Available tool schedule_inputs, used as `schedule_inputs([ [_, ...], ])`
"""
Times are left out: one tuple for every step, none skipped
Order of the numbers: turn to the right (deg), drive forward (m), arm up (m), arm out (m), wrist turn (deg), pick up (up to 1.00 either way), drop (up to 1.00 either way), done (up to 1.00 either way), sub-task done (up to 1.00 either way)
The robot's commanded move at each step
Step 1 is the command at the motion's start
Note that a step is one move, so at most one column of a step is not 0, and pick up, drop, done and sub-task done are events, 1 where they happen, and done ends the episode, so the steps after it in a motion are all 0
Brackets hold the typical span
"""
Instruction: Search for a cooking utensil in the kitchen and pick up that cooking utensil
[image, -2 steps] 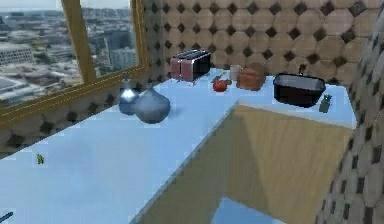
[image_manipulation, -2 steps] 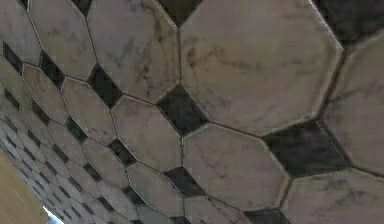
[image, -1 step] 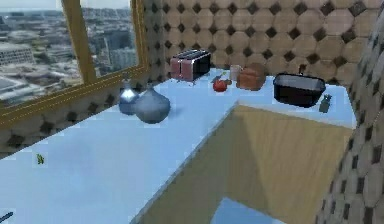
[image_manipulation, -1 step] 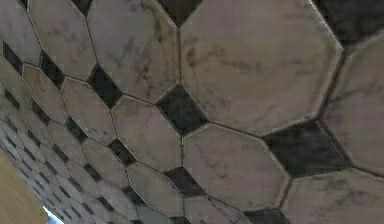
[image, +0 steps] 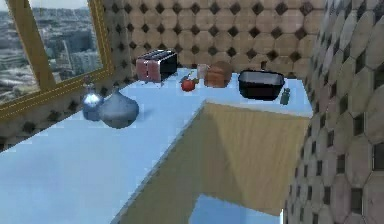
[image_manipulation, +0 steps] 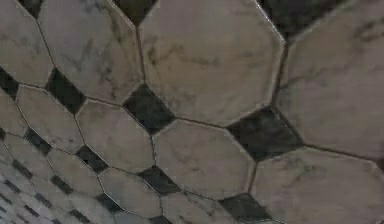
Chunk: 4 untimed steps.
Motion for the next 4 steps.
schedule_inputs([
  [0.0, 0.30, 0.00, 0.00, 0.0, 0.00, 0.00, 0.00, 0.00],
  [-45.0, 0.00, 0.00, 0.00, 0.0, 0.00, 0.00, 0.00, 0.00],
  [-45.0, 0.00, 0.00, 0.00, 0.0, 0.00, 0.00, 0.00, 0.00],
  [-45.0, 0.00, 0.00, 0.00, 0.0, 0.00, 0.00, 0.00, 0.00],
])
